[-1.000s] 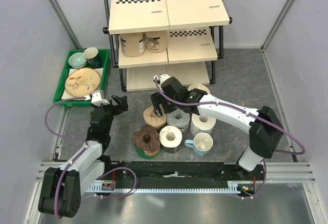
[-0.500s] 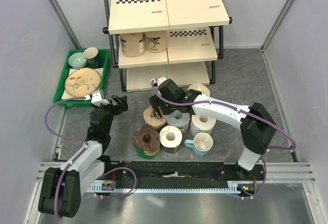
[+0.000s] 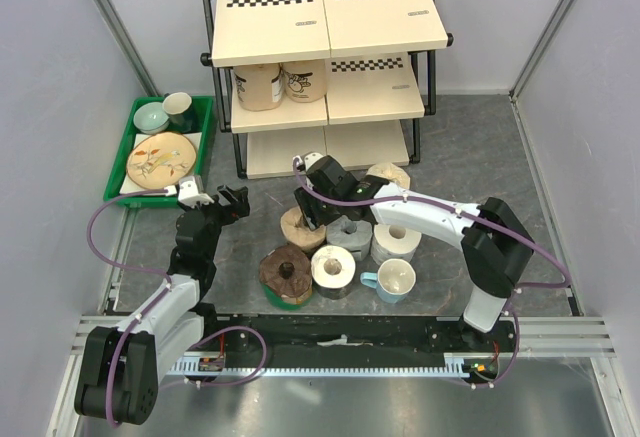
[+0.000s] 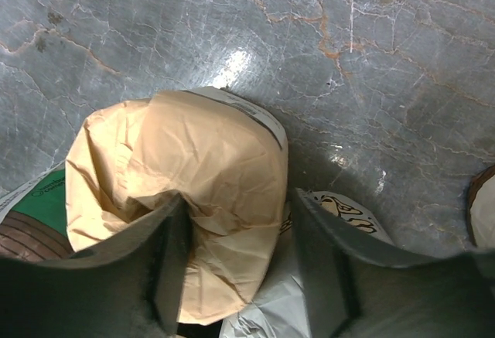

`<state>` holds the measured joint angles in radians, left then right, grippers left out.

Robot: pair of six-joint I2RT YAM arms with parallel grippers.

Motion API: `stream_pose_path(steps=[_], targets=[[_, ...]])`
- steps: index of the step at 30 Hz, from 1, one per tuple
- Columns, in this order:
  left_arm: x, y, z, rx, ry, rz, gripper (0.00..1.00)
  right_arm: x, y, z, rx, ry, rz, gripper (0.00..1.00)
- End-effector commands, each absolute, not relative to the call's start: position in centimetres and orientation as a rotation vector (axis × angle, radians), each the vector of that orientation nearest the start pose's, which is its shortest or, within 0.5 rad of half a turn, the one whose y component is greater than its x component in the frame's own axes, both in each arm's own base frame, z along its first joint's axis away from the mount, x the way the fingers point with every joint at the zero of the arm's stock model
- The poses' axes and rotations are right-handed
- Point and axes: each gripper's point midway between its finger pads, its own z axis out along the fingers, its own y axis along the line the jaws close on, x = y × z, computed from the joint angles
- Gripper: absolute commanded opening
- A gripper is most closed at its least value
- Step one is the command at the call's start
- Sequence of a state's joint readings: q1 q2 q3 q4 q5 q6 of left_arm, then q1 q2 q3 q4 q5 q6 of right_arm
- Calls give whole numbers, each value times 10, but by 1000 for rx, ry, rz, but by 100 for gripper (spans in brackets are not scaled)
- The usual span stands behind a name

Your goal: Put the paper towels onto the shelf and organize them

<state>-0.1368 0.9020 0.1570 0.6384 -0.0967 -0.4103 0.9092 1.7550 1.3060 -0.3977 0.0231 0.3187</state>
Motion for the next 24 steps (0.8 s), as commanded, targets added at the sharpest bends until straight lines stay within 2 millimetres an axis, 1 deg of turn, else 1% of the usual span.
stream_pose_path(steps=[1, 3, 6, 7, 9, 10, 12, 13, 15, 16, 17, 19, 20, 21, 23, 24], targets=[[322, -42, 148, -325, 1603, -348, 95, 275, 366, 112, -700, 2376, 524, 56], [322, -42, 148, -325, 1603, -348, 95, 277, 366, 115, -687, 2368, 528, 51], [322, -42, 149, -325, 1600, -349, 95, 280, 366, 124, -665, 2348, 526, 48], [322, -42, 148, -325, 1603, -348, 95, 282, 367, 131, -656, 2334, 540, 48], [322, -42, 148, -325, 1601, -348, 95, 284, 367, 139, -642, 2324, 558, 47], [322, -42, 148, -325, 1601, -348, 95, 285, 367, 150, -630, 2302, 575, 47], [322, -42, 149, -325, 1600, -349, 95, 291, 365, 163, -598, 2282, 595, 47], [322, -42, 149, -325, 1600, -349, 95, 293, 364, 174, -579, 2261, 607, 47], [322, -42, 148, -325, 1603, -348, 95, 302, 358, 190, -523, 2236, 624, 46], [322, -42, 148, -326, 1601, -347, 95, 309, 353, 203, -488, 2211, 628, 47], [322, -42, 148, -326, 1603, -348, 95, 312, 350, 210, -464, 2196, 627, 47], [322, -42, 148, -325, 1603, -348, 95, 323, 340, 233, -400, 2149, 625, 47], [322, -42, 149, -325, 1600, -349, 95, 326, 337, 240, -378, 2134, 629, 46], [322, -42, 149, -326, 1601, -347, 95, 329, 333, 255, -350, 2098, 639, 47], [322, -42, 149, -325, 1603, -348, 95, 336, 324, 273, -292, 2057, 642, 47], [322, -42, 148, -327, 1605, -346, 95, 337, 319, 290, -260, 2016, 651, 47]])
